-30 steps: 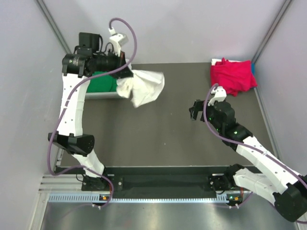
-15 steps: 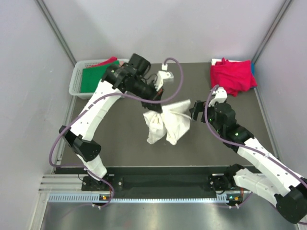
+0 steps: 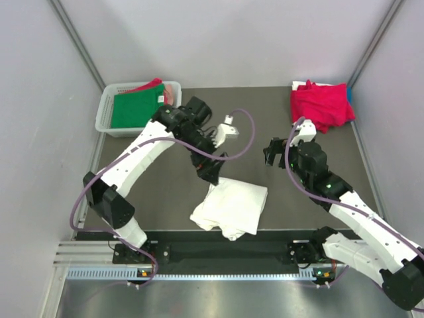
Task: Fold and stack the t-shirts
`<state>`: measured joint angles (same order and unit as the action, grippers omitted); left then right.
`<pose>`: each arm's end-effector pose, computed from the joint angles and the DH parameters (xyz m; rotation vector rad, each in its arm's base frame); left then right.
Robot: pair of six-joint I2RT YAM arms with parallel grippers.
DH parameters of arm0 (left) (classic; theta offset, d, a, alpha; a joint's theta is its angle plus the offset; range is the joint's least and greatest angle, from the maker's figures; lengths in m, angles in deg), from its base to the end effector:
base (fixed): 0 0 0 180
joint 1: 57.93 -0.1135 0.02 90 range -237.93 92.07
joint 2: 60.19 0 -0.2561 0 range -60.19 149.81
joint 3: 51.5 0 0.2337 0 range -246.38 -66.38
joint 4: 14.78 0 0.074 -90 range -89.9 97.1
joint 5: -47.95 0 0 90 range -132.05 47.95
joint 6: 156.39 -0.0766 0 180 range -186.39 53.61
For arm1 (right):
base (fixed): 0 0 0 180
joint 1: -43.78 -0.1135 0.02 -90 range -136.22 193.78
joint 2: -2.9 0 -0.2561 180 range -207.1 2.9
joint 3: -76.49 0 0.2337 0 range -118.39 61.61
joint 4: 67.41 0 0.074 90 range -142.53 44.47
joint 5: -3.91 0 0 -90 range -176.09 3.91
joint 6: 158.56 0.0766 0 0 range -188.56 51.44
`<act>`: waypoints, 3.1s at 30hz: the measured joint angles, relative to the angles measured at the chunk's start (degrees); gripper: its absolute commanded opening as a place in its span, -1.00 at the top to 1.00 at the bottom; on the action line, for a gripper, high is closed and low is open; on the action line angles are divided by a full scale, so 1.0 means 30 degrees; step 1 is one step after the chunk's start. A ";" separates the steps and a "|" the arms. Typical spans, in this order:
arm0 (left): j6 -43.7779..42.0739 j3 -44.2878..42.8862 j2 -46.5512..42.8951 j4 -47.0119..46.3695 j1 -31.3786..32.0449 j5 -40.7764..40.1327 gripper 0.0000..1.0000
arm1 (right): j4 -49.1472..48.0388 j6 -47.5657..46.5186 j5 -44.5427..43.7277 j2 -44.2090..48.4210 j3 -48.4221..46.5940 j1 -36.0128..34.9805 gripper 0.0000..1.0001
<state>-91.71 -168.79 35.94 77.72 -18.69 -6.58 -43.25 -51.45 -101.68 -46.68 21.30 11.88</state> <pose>0.2111 -0.2298 0.3233 1.5916 2.2490 -0.9282 0.2033 0.1023 0.2843 -0.0586 1.8945 0.3278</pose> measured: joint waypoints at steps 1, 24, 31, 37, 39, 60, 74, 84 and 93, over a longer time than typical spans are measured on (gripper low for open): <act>-0.0007 0.0583 -0.0262 -0.0204 -0.0743 0.0117 -0.90 | 0.0058 0.0000 -0.0015 -0.0036 -0.0102 -0.0036 -0.99; 0.2157 -0.1486 0.9289 -0.3446 -1.2138 -0.1326 -0.78 | 0.0510 -0.0226 -0.0393 -0.0051 -0.0350 -0.0197 -0.99; 0.3650 -0.2149 0.9530 -0.4197 -1.4287 -0.0692 -0.78 | 0.0525 -0.0364 -0.0444 -0.0051 -0.0350 -0.0197 -0.99; 0.5195 -0.0270 0.8582 -0.7002 -1.5380 -0.1821 -0.79 | 0.0532 -0.0357 -0.0437 -0.0051 -0.0350 -0.0197 -0.99; 0.5603 0.0015 0.8415 -0.7694 -1.5591 -0.2171 -0.78 | 0.0532 -0.0350 -0.0430 -0.0051 -0.0350 -0.0197 -0.99; 0.7431 -0.5304 1.0768 -0.8859 -1.8812 -0.2732 -0.82 | 0.1282 -0.0350 -0.0408 0.0430 -0.0350 -0.0204 -0.99; 0.5778 0.6222 0.0532 -0.8947 -1.2735 -0.1020 -0.96 | 0.3534 0.0226 0.2958 -0.0219 -0.0459 -0.1064 -0.99; 0.5450 0.9471 -0.3971 -0.7555 -0.9559 -0.0787 -0.96 | 0.4925 0.1035 0.6113 -0.1020 -0.0444 -0.5304 -0.99; 0.5311 1.0032 -0.4932 -0.7016 -0.9238 -0.1443 -0.96 | 0.5304 0.1209 0.5850 -0.5413 -0.1326 -1.0200 -0.99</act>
<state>-75.78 -138.69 21.15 56.68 -46.40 -10.91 -27.34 -47.82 -84.13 -62.92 17.32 -18.72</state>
